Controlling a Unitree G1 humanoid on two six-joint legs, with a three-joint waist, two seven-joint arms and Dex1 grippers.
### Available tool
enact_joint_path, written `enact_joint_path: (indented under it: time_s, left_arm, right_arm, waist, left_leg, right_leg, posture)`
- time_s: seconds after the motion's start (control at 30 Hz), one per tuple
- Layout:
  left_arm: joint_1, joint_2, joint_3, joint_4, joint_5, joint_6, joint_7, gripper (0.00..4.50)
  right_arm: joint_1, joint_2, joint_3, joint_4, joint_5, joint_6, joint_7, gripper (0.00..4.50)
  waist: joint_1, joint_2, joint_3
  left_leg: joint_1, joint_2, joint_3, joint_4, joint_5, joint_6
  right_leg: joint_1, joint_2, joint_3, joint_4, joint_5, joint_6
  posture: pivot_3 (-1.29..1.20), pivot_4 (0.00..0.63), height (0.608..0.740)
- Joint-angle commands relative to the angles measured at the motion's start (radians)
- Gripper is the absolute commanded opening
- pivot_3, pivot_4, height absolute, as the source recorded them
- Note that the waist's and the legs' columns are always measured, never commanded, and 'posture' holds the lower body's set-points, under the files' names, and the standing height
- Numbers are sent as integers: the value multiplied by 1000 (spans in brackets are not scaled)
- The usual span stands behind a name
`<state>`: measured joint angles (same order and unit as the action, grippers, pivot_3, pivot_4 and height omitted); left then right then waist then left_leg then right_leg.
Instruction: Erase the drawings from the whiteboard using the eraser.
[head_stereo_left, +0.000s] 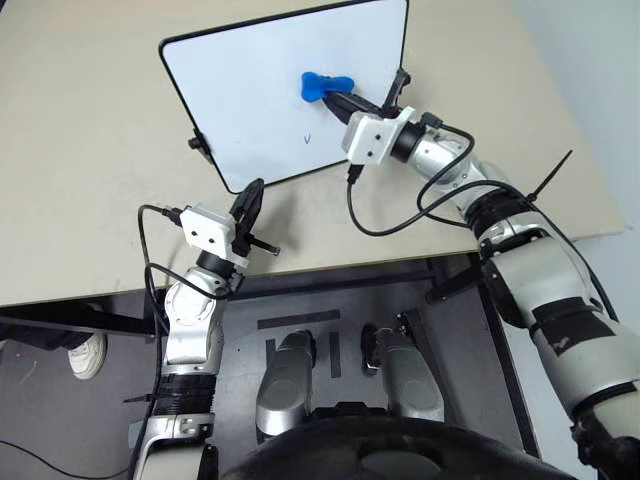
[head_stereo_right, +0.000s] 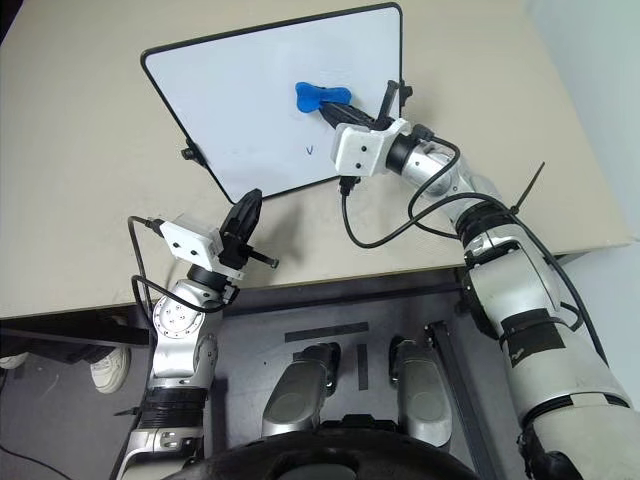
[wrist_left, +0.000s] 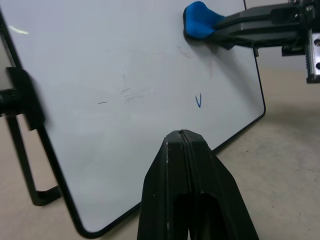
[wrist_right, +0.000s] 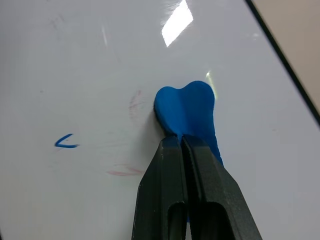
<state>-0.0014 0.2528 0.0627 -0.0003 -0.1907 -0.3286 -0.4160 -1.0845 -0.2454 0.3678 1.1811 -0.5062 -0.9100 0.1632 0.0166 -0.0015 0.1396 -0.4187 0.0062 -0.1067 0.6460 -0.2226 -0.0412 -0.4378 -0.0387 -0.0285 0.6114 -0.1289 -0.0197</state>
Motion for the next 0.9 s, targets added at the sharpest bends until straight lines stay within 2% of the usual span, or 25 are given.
enact_joint_path:
  time_s: [0.03, 0.4, 0.9]
  left_arm:
    - [-14, -1, -1, -26, 3, -19, -2, 0]
    - [-9, 4, 3, -33, 2, -17, -1, 0]
    - [-22, -1, -2, -23, 1, -21, -4, 0]
  right_arm:
    - [13, 22, 20, 33, -2, 37, 47, 60]
    - [23, 52, 19, 67, 14, 73, 104, 60]
    - [-71, 9, 14, -19, -48, -24, -183, 60]
  waist:
    - [-4, 0, 0]
    - [-12, 0, 0]
    - [-15, 2, 1]
  left_leg:
    - [0, 1, 1, 0, 0, 0]
    - [0, 2, 4, 0, 0, 0]
    - [-1, 5, 7, -1, 0, 0]
  right_leg:
    - [0, 0, 0, 0, 0, 0]
    - [0, 0, 0, -1, 0, 0]
    - [-3, 0, 0, -1, 0, 0]
  posture:
    - [0, 150, 740]
    - [0, 150, 740]
    - [0, 150, 740]
